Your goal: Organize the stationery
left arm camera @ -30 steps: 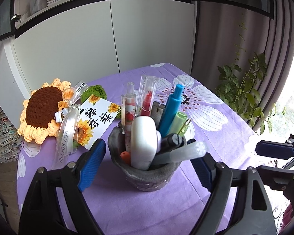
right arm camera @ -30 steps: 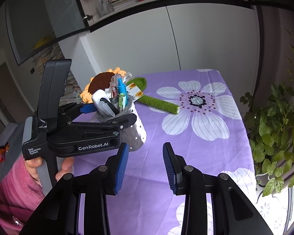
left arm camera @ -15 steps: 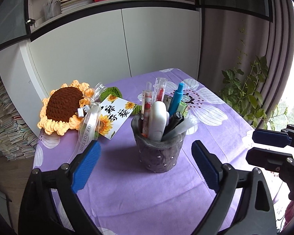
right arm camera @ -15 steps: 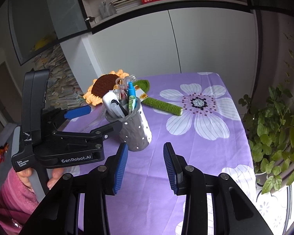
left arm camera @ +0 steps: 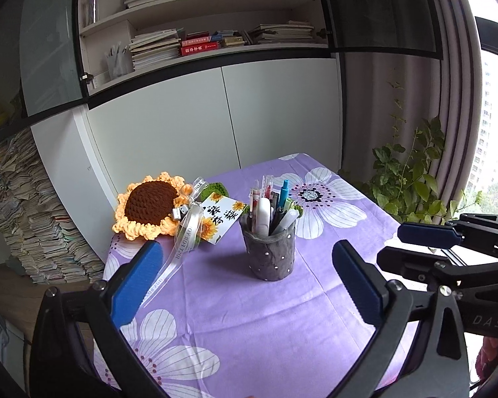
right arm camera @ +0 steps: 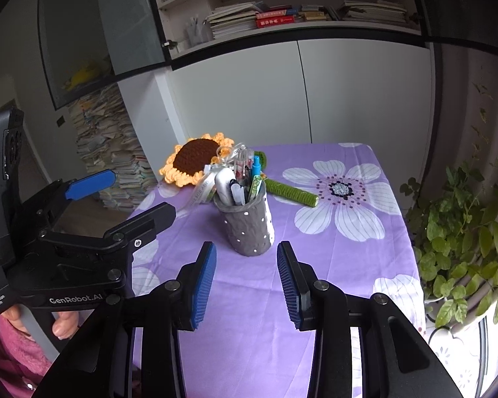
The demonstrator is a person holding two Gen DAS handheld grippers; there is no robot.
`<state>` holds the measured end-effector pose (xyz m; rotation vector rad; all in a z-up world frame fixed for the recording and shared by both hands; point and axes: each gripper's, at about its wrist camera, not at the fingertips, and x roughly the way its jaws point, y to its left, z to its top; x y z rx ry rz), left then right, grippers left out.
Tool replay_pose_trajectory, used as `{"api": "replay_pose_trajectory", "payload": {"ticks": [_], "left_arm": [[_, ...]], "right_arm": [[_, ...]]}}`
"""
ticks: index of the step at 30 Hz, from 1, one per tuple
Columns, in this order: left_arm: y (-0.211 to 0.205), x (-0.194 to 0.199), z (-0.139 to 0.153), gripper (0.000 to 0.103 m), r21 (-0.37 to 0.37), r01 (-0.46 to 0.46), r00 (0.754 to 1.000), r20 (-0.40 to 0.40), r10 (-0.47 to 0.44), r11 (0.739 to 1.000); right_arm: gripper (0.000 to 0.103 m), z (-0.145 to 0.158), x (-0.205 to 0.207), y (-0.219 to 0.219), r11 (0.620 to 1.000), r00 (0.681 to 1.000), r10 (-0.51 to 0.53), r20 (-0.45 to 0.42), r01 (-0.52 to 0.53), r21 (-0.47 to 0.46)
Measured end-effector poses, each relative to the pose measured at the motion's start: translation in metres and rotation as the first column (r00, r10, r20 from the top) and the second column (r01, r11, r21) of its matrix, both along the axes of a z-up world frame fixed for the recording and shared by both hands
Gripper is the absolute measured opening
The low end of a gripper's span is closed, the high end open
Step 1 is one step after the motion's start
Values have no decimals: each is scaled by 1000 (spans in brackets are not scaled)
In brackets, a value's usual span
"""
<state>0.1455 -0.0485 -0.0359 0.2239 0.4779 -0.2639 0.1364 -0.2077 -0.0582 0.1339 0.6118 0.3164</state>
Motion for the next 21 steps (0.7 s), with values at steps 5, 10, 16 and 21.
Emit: {"api": "replay_pose_trajectory", "payload": {"ticks": [5, 10, 16, 21], "left_arm": [[13, -37, 10, 102, -14, -27, 997, 65, 28, 1000], [25, -68, 15, 102, -12, -74, 992, 106, 75, 997], [45, -104, 30, 102, -67, -111, 981, 155, 120, 992], [53, -134, 47, 102, -89, -143, 963, 219, 159, 986]], "right_arm": [[51, 9, -29, 5, 1000, 999, -20, 36, 20, 4], [57, 19, -56, 8, 998, 997, -59, 52, 57, 30], [57, 36, -82, 17, 996, 993, -91, 70, 90, 15], [58, 55, -107, 26, 996, 987, -89, 133, 87, 21]]}}
